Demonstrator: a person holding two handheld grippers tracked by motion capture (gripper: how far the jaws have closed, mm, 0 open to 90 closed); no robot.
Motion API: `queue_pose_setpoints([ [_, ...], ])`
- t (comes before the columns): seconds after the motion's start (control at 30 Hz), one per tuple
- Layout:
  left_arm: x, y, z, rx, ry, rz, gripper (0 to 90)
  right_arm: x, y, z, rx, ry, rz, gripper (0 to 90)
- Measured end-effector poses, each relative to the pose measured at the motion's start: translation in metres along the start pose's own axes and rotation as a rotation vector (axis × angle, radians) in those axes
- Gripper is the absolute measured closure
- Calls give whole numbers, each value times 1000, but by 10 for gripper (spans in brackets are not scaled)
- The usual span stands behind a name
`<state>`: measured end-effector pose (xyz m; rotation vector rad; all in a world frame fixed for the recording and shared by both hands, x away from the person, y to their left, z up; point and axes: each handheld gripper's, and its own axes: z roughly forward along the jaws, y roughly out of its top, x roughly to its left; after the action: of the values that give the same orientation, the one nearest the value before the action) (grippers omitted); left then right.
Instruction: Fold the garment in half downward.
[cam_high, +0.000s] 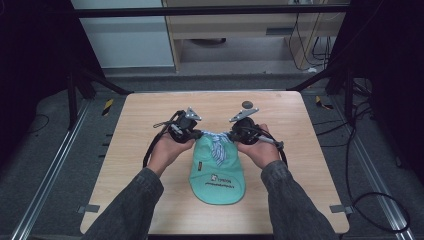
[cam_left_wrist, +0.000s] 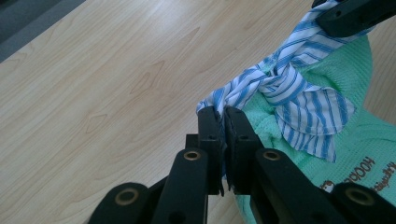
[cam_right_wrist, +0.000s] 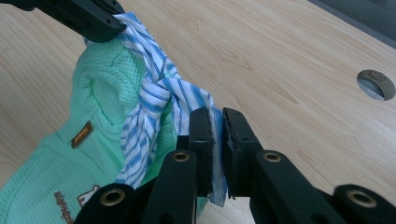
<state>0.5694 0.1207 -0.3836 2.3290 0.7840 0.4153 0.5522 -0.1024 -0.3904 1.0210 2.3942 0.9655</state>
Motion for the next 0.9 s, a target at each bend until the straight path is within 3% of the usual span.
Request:
queue_pose_setpoints([
  [0.3, 1, 10, -8, -13, 13, 17, 865, -3, 7, -7, -18, -11, -4, 827],
  [0.6, 3, 13, -8, -16, 19, 22, 864, -5, 11, -7, -15, -19, -5, 826],
  [0.9, 9, 27, -9, -25, 37, 32, 864, -14, 24, -8, -17, -45, -11, 826],
])
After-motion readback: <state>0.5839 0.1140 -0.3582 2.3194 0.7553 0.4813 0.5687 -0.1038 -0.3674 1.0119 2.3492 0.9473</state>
